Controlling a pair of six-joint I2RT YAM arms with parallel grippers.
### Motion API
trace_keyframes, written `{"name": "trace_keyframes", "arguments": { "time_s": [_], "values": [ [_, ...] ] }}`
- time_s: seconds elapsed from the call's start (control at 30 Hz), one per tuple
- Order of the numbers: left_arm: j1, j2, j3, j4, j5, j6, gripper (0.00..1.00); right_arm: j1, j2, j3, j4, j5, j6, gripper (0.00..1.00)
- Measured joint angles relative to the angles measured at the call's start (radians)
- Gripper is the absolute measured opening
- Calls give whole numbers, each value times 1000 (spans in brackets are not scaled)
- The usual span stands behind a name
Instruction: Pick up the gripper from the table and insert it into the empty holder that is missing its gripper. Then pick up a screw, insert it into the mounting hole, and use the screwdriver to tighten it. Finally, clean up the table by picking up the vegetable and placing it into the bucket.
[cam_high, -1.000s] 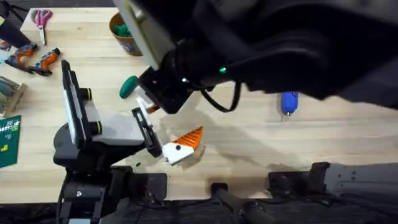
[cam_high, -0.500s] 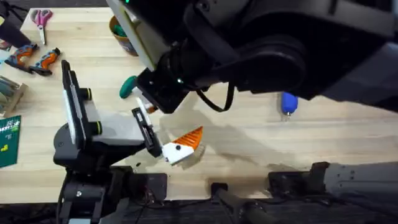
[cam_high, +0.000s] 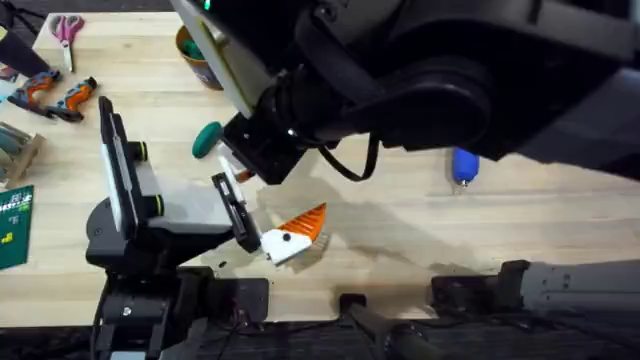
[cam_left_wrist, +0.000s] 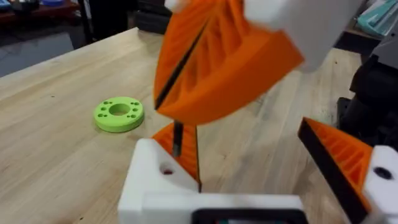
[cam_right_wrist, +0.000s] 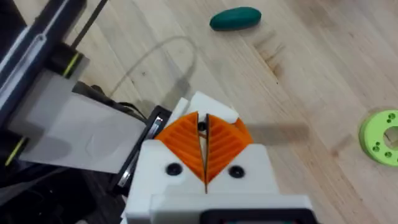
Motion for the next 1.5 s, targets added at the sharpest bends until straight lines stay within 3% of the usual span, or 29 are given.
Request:
{"name": "trace_keyframes", "arguments": {
  "time_s": [1.5],
  "values": [
    [0,0,0,0,0,0,986,-14,39,0,12,0,-3,7]
  ]
}}
